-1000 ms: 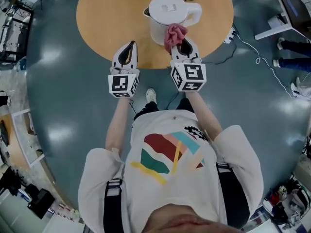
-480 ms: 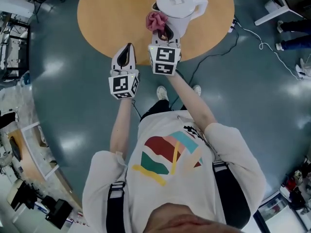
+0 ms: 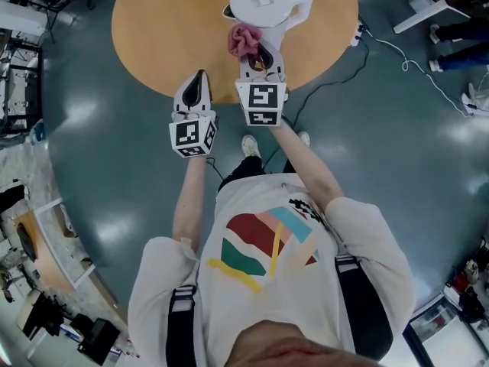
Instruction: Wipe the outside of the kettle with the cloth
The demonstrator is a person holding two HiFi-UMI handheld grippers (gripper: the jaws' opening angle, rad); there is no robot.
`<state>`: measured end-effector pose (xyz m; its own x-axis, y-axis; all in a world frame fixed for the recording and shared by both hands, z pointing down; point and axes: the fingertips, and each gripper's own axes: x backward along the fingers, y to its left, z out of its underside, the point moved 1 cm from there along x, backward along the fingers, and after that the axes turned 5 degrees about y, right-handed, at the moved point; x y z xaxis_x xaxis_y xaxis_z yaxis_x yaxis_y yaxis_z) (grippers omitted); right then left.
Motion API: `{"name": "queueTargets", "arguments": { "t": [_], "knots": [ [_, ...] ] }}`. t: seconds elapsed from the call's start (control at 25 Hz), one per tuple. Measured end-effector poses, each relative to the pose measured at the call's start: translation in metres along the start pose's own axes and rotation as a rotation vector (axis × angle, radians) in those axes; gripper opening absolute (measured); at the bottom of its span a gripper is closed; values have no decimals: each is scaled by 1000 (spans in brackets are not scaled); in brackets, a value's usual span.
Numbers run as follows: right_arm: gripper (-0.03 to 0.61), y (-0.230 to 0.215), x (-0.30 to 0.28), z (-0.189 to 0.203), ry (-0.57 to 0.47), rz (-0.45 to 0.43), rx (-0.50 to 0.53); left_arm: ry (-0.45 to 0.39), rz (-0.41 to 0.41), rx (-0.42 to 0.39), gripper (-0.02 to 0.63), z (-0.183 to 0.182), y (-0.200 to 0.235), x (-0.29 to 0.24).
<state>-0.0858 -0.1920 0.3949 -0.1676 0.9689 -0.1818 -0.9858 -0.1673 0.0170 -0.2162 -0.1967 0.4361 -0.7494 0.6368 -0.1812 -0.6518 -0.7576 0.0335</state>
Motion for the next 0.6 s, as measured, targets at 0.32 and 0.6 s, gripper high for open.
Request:
{"name": "queueTargets", "arguments": {
  "t": [0.32, 0.6],
  "knots": [
    [48, -35, 14, 9, 20, -150, 4, -24, 0, -4, 43, -12, -28, -23],
    [48, -79, 15, 16, 37, -183, 14, -11, -32, 3, 43, -11, -45, -49]
  ]
}}
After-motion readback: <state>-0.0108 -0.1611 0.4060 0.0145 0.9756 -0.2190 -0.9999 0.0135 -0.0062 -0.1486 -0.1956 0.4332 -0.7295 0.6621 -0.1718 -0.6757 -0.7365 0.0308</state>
